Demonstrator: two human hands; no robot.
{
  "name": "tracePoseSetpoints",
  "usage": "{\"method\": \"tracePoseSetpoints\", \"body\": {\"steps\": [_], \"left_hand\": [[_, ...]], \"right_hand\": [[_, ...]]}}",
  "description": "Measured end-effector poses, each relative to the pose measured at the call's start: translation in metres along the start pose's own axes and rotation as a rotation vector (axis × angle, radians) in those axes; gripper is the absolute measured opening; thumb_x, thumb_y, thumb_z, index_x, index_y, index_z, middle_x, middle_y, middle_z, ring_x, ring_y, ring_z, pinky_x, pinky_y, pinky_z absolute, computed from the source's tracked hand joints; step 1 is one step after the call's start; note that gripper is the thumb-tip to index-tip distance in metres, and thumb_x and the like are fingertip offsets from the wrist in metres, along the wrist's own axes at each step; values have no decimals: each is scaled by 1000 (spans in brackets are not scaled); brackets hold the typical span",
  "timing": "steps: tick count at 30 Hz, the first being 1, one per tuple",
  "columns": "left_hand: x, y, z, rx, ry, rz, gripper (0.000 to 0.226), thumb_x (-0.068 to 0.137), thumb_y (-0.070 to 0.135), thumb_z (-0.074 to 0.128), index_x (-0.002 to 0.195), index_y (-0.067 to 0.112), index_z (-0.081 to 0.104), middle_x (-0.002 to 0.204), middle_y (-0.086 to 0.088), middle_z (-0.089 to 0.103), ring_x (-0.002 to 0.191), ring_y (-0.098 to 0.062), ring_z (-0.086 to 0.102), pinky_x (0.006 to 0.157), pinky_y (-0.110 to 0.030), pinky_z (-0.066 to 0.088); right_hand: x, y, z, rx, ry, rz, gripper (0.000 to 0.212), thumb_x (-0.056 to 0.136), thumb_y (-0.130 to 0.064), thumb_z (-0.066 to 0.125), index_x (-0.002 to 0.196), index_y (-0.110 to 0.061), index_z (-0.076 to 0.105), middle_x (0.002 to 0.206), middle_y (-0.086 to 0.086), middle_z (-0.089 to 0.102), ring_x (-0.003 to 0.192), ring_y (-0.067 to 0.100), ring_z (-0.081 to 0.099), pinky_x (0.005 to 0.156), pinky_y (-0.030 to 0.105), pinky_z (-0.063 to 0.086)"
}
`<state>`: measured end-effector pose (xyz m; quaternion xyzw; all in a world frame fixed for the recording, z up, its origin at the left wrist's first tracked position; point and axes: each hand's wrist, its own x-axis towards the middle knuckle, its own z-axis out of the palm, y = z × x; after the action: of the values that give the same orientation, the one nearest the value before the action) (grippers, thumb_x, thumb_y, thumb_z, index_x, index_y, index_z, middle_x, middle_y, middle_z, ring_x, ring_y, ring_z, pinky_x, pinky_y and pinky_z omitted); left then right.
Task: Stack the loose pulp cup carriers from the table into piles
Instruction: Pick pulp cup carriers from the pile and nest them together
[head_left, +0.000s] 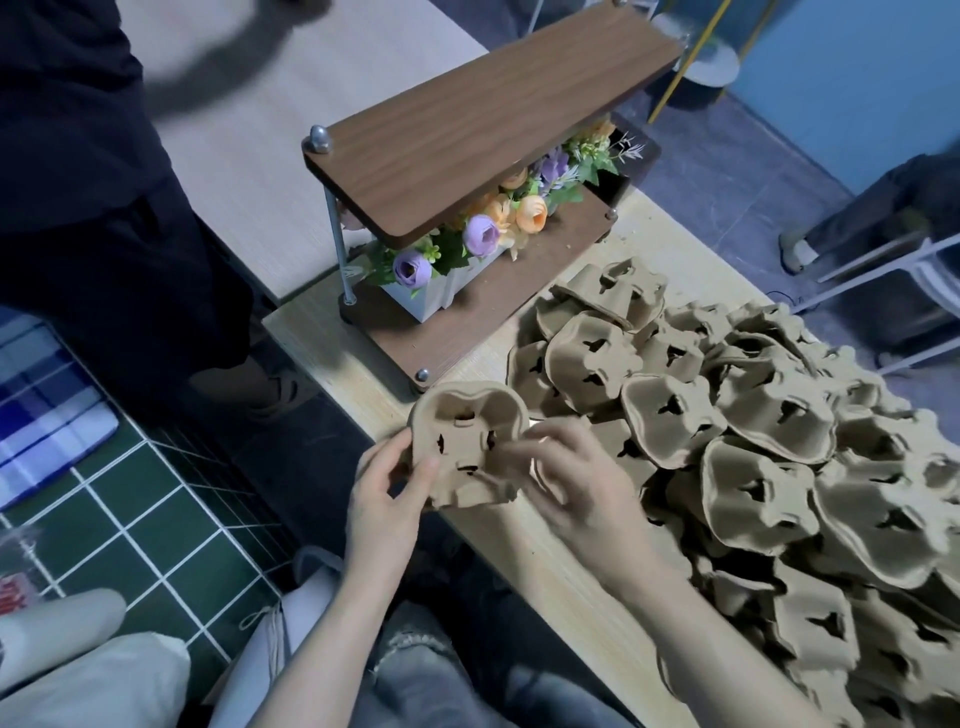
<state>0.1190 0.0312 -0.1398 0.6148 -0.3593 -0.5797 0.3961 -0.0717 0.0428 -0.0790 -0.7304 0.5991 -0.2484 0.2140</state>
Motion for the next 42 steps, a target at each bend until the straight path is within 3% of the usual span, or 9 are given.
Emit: {"method": "tracePoseSetpoints", "body": {"steps": [4,6,12,20,25,28,34,40,42], "left_hand": [[2,4,8,-47,-19,-1,36,68,60,68,103,67,62,131,19,56,119,-13,61,102,-47,50],[3,5,14,-58,-22,2,38,67,60,70,105,64,64,132,19,55,121,-15,60,102,-49,49],[2,16,22,26,-27,36,39,90,29,70,103,63,57,135,17,50,125,-9,53,108,-42,45],[0,20,16,103,-139,35,64,96,31,59,117,85,30,129,33,43,116,19,43,85,-3,38],[2,18,16,124,-138,41,62,100,23,55,111,83,43,128,31,44,124,-2,49,104,-42,49],[3,17,16,119,-136,40,56,100,22,56,111,77,50,132,22,45,124,-1,50,104,-44,49],[4,16,14,144,-123,5,52,99,24,56,112,75,53,138,16,44,132,-10,46,106,-48,46],[-1,27,17,151,-134,-29,44,98,22,59,114,63,58,146,12,42,135,-4,39,109,-26,33],[-1,27,16,48,-150,-51,31,98,27,59,112,54,68,142,10,48,134,-8,44,113,-37,36]], "right_hand": [[34,30,-34,-98,120,266,36,88,-33,63,122,-21,62,122,-5,54,83,8,58,77,31,52],[55,46,-48,-106,125,411,46,89,-31,66,132,-19,54,128,2,50,97,12,56,84,25,42],[88,73,-57,-155,-26,626,56,88,-35,67,137,-18,46,132,9,56,120,25,53,92,34,43],[83,77,-51,-162,28,531,52,85,-30,72,132,-22,51,120,8,55,114,27,53,91,43,47],[64,71,-46,-108,104,430,59,81,-13,74,134,-24,50,122,-1,52,103,17,55,79,31,43],[52,66,-40,-102,143,324,62,79,-9,76,135,-21,51,115,-8,50,93,9,51,76,24,38],[39,58,-40,14,229,275,58,79,-3,73,131,-19,55,104,0,63,96,17,58,83,41,51],[28,30,-55,41,330,126,49,81,4,70,125,-15,58,94,-10,59,85,-3,56,74,14,46],[23,19,-54,-24,345,-7,43,81,7,70,119,-11,59,96,-8,59,82,-7,53,72,9,43]]}}
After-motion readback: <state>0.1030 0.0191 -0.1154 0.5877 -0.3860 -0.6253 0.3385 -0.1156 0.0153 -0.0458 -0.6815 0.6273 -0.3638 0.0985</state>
